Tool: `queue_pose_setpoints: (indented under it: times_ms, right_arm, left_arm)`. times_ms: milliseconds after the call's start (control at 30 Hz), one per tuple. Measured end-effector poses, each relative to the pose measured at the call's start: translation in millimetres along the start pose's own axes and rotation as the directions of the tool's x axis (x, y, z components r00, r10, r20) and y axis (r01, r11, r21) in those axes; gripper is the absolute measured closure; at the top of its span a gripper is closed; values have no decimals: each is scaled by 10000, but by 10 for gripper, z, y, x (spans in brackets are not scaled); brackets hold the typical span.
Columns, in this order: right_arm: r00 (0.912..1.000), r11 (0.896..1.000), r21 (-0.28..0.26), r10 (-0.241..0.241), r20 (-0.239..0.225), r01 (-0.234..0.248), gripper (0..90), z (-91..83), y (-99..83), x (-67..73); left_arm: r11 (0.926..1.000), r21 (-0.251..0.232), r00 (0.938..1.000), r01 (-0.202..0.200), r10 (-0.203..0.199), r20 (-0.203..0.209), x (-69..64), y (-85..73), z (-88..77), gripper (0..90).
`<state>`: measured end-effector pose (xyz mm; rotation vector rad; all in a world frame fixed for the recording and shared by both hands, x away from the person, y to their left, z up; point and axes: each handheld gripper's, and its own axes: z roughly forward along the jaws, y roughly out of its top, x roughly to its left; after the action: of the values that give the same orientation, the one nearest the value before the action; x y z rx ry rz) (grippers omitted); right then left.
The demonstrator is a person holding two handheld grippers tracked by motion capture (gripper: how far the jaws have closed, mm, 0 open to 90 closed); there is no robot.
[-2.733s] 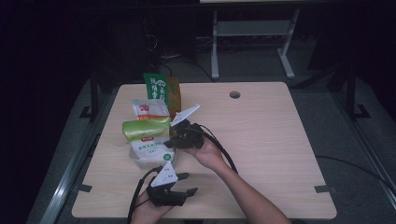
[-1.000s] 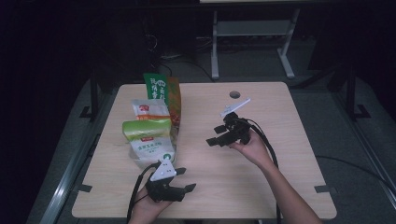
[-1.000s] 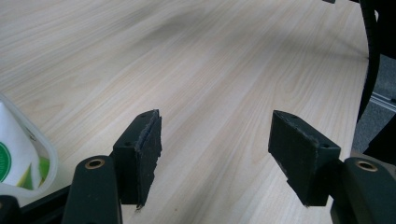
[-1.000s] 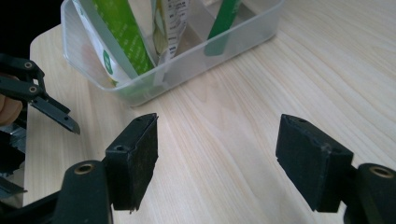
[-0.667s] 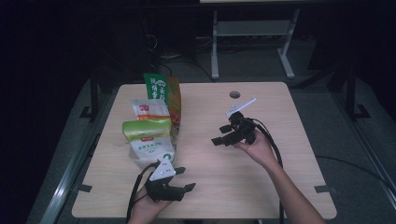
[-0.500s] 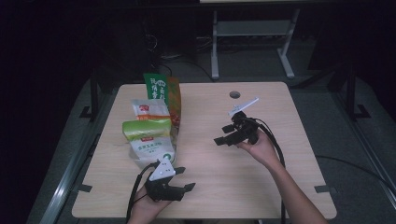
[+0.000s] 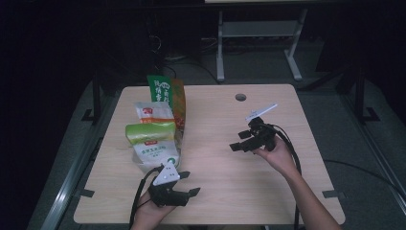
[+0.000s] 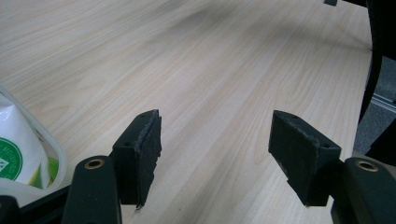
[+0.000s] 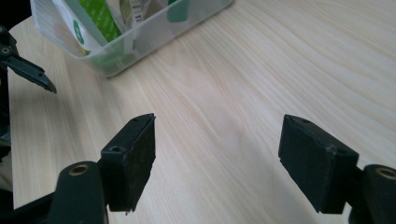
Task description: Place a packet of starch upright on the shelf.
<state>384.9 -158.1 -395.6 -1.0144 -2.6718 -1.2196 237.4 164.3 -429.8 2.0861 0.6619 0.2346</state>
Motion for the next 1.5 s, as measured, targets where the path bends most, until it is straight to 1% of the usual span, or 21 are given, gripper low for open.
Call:
queue_pose_setpoints:
  times_ms: [33,67,100,200,233,267,333,400,533,600,633,667,800,867,933,1033,1100,1133,1500]
  right_arm:
    - [10000,9999,-83,-63,43,63,270,-14,-18,-12]
    - [10000,9997,-226,-45,65,46,275,-33,-37,-10]
    - [9999,9997,-257,-33,97,35,273,-49,-56,-14]
    - [9998,9996,-236,138,137,-135,272,-86,-119,-30]
    - [9998,9996,-250,147,161,-143,269,-103,-169,-53]
    - [9998,9996,-250,147,161,-143,269,-103,-169,-53]
    - [9994,9995,-139,300,163,-298,266,-121,-205,-70]
    - [9991,9989,-292,372,224,-366,269,-149,-250,-70]
    - [9986,9986,-273,454,277,-446,267,-184,-328,-89]
    - [9980,9982,-180,572,274,-568,261,-202,-363,-101]
    - [9977,9979,-224,611,277,-605,265,-210,-382,-107]
    - [9976,9975,-333,632,295,-623,269,-225,-404,-105]
    - [9969,9971,-318,704,364,-693,267,-255,-487,-109]
    - [9967,9971,-229,736,350,-728,263,-260,-525,-115]
    - [9962,9965,-336,780,385,-767,267,-274,-570,-112]
    - [9952,9955,-327,902,373,-890,267,-291,-634,-115]
    - [9947,9952,-258,954,390,-944,263,-297,-675,-119]
    - [9948,9950,-359,940,388,-927,265,-300,-699,-121]
    - [9923,9926,-442,1154,452,-1134,266,-375,-899,-89]
  left_arm:
    - [10000,-10,10000,14,-14,-1,-1,0,1,339]
    - [10000,-15,10000,12,-12,1,-3,1,1,339]
    - [10000,-26,10000,13,-13,-2,-4,1,0,339]
    - [10000,-5,10000,2,-2,-5,-3,1,1,339]
    - [10000,-7,10000,2,-2,-7,-3,1,1,339]
    - [10000,22,10000,-9,9,-9,-2,2,-2,339]
    - [10000,22,10000,-11,11,-15,-2,3,-3,340]
    - [10000,-7,10000,-7,7,-21,0,3,-2,339]
    - [10000,-26,10000,-23,23,-35,4,3,-3,339]
    - [10000,-54,10000,44,-44,-29,3,2,-3,339]
    - [10000,-51,10000,51,-51,-34,3,3,-4,340]
    - [10000,-61,10000,58,-59,-35,2,3,-3,340]
    - [10000,-74,10000,50,-50,-37,3,2,0,339]
    - [10000,-60,10000,39,-39,-33,5,2,0,339]
    - [10000,-75,10000,57,-57,-32,4,2,2,339]
    - [10000,0,9999,-96,96,-51,16,4,-3,340]
    - [10000,-4,10000,-14,14,-44,13,1,-2,339]
    - [10000,-5,10000,31,-32,-39,11,1,-2,339]
    - [10000,-7,10000,50,-50,-15,12,5,11,340]
